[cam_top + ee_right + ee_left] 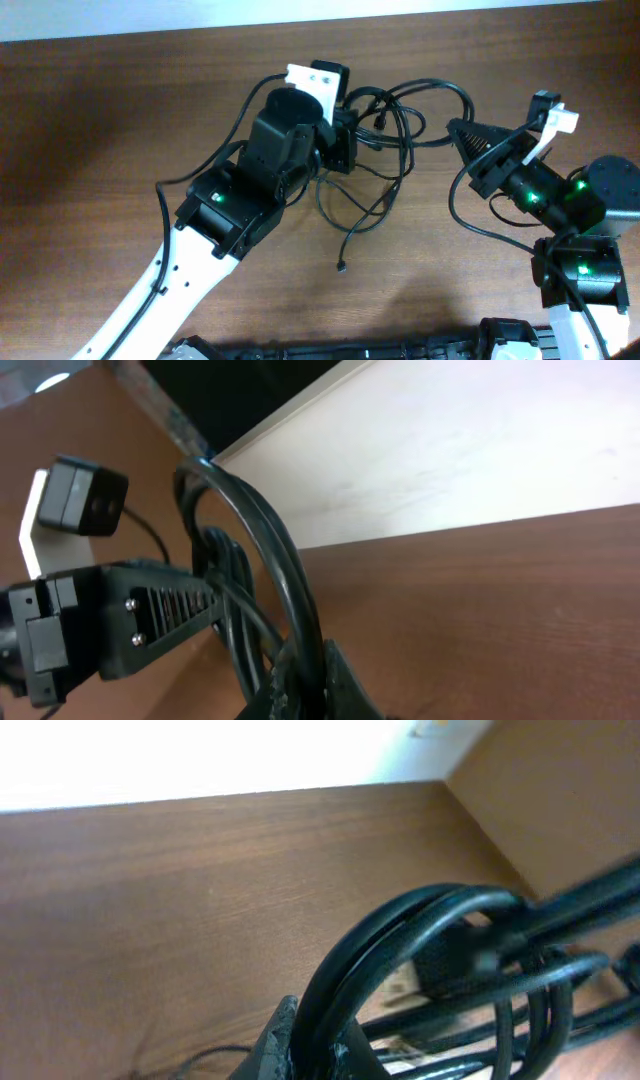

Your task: Untangle cables

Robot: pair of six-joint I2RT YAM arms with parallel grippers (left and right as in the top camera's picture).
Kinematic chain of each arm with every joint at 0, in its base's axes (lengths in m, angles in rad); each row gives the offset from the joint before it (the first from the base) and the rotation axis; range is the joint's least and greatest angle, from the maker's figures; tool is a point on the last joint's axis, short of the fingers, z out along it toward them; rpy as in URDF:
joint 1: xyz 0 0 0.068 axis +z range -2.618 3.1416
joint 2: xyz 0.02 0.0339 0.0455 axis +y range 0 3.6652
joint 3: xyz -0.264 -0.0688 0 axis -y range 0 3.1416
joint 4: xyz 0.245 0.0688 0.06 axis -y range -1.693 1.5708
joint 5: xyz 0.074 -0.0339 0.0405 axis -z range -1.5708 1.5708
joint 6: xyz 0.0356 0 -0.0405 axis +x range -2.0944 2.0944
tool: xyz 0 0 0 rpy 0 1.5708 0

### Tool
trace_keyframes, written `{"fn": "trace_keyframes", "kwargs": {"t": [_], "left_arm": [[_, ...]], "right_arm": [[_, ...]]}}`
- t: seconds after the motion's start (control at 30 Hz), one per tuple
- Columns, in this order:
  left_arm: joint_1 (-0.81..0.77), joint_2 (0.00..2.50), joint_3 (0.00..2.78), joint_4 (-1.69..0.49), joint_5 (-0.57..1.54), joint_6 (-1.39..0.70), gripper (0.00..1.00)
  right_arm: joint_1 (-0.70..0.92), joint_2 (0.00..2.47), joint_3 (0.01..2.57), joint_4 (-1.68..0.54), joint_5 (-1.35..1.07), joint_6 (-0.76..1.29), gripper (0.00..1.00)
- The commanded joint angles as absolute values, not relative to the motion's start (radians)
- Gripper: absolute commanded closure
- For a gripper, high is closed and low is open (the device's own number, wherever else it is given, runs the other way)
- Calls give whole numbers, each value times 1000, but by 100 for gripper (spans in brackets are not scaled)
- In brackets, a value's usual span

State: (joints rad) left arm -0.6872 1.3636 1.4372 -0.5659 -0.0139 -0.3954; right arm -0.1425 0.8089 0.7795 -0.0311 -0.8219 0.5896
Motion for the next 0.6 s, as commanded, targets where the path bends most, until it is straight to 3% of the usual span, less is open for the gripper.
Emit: {"fn": "trace_keyframes", "kwargs": {"t": [0.0,0.03,0.17,0.27,0.4,0.57], "left_arm": [[-665,1352,1439,-578,-154,-511,100],[-665,1352,1439,-578,-154,-511,100],[-665,1352,1439,-569,-154,-452,100],[-665,1352,1439,-558,-154,-315,100],[-665,1352,1439,-557,-136,-162,100],[-665,1352,1439,-530,76,72,100]], "right_arm": [[-151,798,789,-23,-721,619,96],[-151,798,789,-23,-723,619,96],[-151,798,789,-23,-740,616,41],[-151,798,789,-23,-791,543,24],[-151,798,789,-22,-863,435,19],[-151,798,789,-23,-1036,179,18]]}}
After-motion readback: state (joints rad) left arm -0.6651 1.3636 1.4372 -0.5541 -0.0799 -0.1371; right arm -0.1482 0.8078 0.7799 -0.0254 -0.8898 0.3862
